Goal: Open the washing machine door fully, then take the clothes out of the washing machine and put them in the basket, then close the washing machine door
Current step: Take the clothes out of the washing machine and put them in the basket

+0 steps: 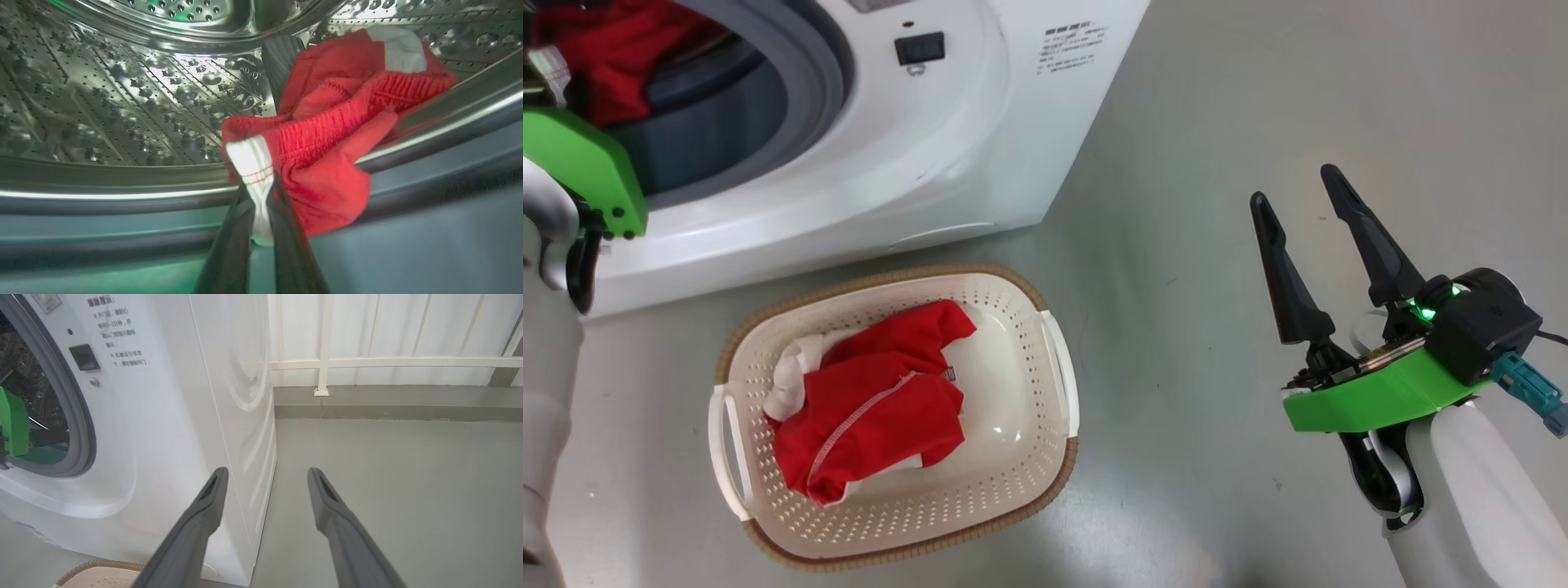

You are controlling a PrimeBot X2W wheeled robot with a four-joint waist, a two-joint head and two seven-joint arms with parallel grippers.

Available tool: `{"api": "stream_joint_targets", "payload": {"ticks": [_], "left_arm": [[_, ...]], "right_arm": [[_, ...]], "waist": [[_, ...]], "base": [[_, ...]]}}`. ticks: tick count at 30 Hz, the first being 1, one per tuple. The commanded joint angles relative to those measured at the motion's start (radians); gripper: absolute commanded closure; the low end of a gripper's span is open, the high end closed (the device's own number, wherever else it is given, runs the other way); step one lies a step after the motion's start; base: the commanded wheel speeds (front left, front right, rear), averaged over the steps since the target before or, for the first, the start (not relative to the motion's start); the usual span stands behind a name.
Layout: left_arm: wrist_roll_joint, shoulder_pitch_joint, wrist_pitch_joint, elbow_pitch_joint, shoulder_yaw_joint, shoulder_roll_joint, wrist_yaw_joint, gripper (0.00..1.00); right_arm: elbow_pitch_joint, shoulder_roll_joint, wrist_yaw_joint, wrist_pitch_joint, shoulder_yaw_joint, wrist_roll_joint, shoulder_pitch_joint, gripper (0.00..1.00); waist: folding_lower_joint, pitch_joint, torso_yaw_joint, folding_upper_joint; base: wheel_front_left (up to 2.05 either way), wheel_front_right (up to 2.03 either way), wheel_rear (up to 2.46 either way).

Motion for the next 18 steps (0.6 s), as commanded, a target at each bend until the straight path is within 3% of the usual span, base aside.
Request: {"api": "stream_joint_targets", "payload": {"ticks": [1, 12, 18], "left_arm": [[-0.013, 0.002, -0.025, -0.011, 0.014, 0.052, -0.007, 1.0], [-0.031, 0.064, -0.161, -0.062, 0.028, 0.043, -0.021, 1.0], [-0.013, 0.167, -0.168, -0.274, 0.075, 0.057, -0.002, 1.0]], "right_arm": [[-0.02, 0.002, 0.003, -0.006, 0.014, 0.002, 0.005, 0.0], [-0.008, 0.003, 0.003, -0.006, 0.001, -0.002, 0.035, 0.0], [-0.008, -0.002, 0.003, -0.006, -0.005, -0.007, 0.053, 0.0]], "waist": [[0.0, -0.012, 0.0, 0.0], [0.0, -0.08, 0.023, 0.0], [0.0, -0.115, 0.046, 0.0]], "base": [[0.0, 0.0, 0.0], [0.0, 0.0, 0.0], [0.0, 0.0, 0.0]]}}
